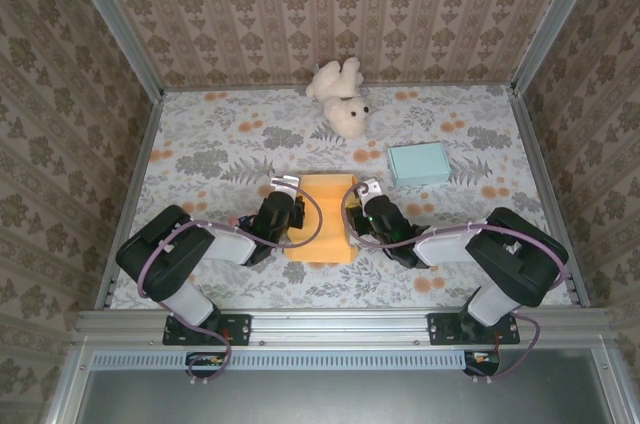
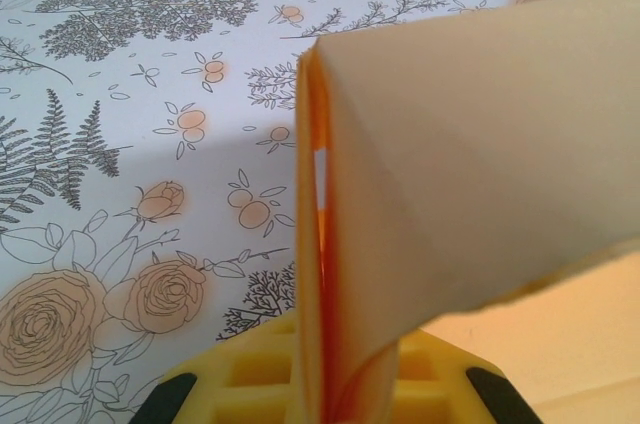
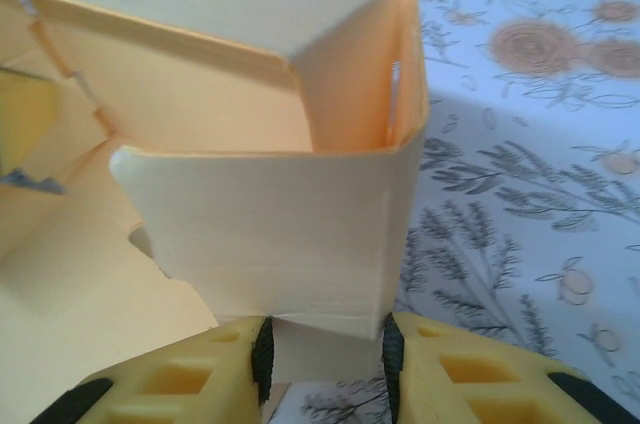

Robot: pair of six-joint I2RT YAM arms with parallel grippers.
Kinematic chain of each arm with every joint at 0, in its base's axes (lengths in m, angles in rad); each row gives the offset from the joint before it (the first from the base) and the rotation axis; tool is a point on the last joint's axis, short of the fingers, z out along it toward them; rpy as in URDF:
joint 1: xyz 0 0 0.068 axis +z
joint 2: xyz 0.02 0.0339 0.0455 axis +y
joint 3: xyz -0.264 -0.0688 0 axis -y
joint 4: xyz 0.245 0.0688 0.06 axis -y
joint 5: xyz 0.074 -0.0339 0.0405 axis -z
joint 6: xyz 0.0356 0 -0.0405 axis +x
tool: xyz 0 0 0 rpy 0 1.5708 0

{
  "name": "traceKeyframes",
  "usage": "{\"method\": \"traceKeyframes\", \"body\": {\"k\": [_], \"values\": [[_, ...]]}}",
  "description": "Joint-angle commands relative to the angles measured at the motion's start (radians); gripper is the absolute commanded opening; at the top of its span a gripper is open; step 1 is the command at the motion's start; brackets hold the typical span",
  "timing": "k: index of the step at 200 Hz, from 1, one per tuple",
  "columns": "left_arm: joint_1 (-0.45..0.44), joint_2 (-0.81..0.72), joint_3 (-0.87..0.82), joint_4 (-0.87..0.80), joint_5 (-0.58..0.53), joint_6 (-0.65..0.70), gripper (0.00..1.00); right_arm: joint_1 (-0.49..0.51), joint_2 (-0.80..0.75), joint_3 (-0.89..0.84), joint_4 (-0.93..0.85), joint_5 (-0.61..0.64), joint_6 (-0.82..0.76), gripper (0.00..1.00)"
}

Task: Fold the paper box

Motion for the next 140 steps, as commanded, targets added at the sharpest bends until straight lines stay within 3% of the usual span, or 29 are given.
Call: {"method": "traceKeyframes", "body": {"k": [1,102,140], "values": [[-0.041,-0.024,-0.005,0.024,0.108,0.030,0.00,0.007,0.034,0.038,0.052,0.088,-0.007,0.34],[-0.045,-0.022,-0.011,0.026,0.111,0.036,0.00,0.007,0.048,0.024,0.150,0.103,-0.083,0.30],[-0.050,-0.024,-0.011,0.027,0.125,0.041,0.00,0.008,0.061,0.028,0.199,-0.069,-0.139,0.28]]}}
